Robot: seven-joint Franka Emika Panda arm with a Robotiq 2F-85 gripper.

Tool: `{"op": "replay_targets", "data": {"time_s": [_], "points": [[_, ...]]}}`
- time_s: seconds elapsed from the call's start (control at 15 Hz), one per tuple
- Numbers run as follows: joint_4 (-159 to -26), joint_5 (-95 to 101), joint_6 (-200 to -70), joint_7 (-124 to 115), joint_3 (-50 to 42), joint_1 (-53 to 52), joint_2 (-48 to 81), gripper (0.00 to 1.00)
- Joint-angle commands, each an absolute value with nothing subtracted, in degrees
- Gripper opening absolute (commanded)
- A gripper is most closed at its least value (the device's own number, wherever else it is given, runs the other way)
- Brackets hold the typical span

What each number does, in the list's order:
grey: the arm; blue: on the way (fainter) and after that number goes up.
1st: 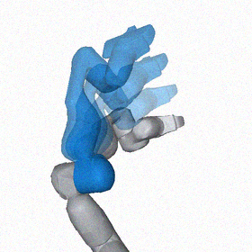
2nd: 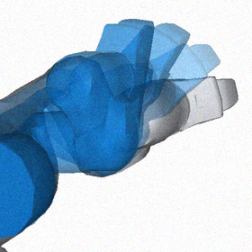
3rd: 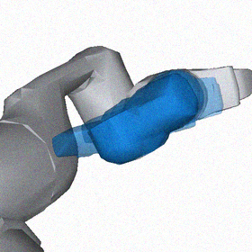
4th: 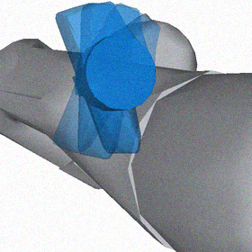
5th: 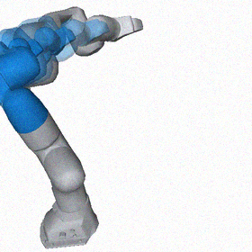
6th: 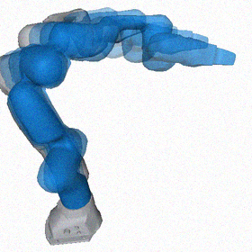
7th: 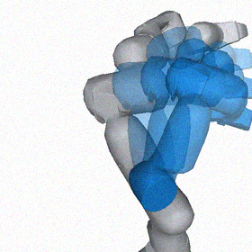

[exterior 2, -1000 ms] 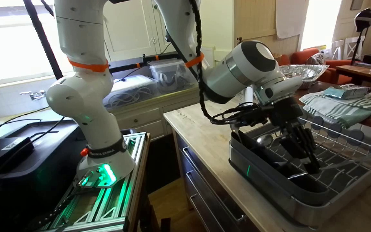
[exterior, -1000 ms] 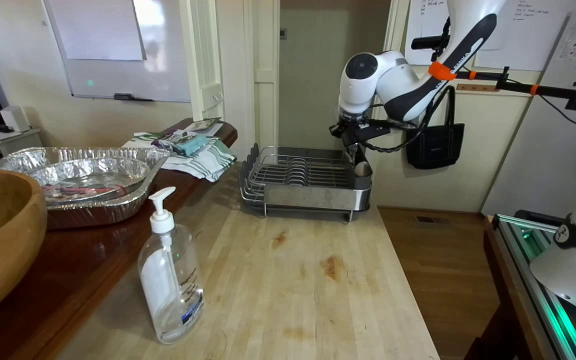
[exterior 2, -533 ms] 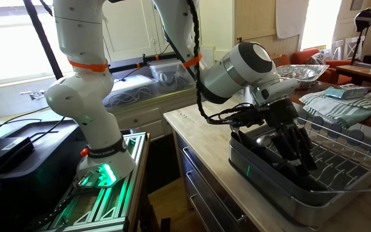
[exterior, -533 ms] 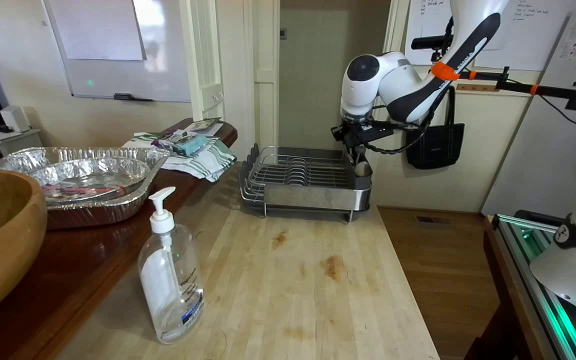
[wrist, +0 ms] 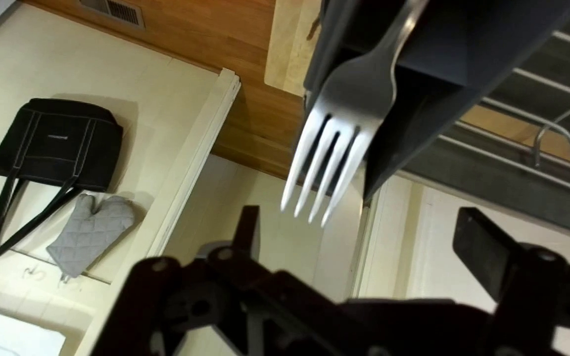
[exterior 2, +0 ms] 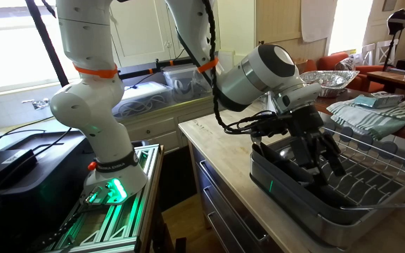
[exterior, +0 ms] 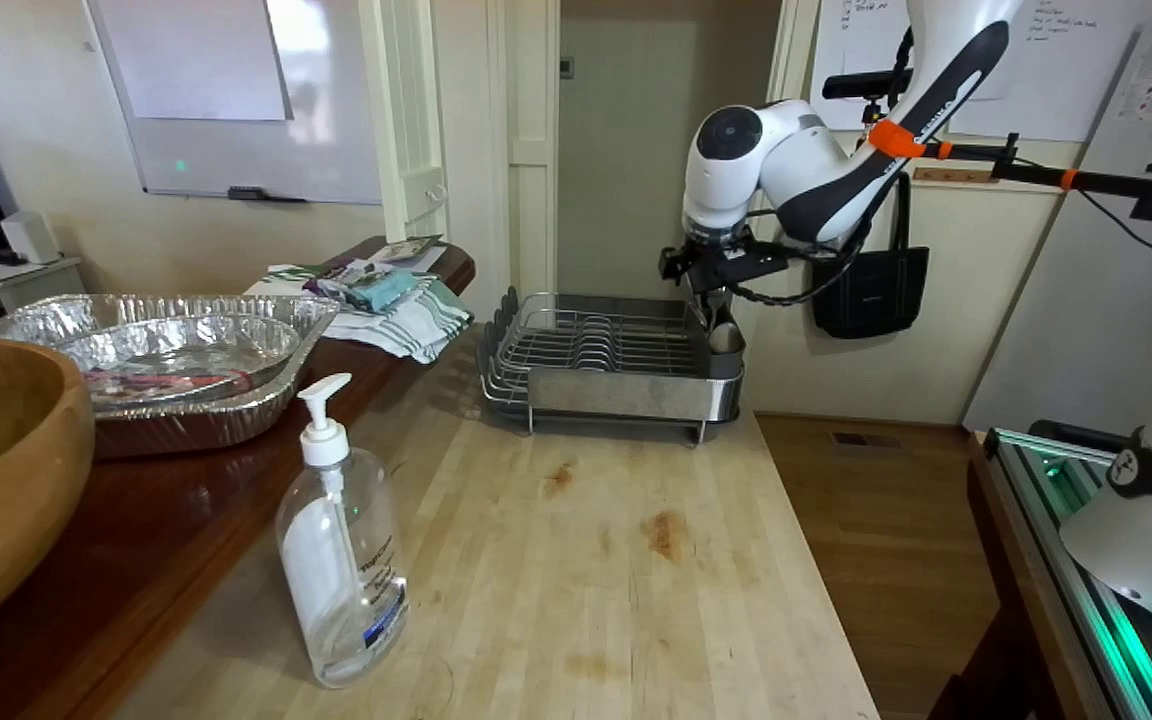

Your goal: Pick up the knife from the counter and put it on the dish dryer

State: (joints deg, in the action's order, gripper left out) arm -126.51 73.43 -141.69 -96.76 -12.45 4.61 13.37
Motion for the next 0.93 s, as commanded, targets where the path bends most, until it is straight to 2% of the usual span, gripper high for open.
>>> {"op": "replay_targets", "data": {"time_s": [0.0,0.47,0.87], "points": [[-128.2,76.6,-141.0,-99.8,-11.8,5.9,9.8,1.0],[-129.6,74.6,-144.3,-94.9,-11.9,8.6,3.4,1.0],[-132.3,66.0,-154.0,-81.2,-12.9,11.2,-2.7,1.0]]}}
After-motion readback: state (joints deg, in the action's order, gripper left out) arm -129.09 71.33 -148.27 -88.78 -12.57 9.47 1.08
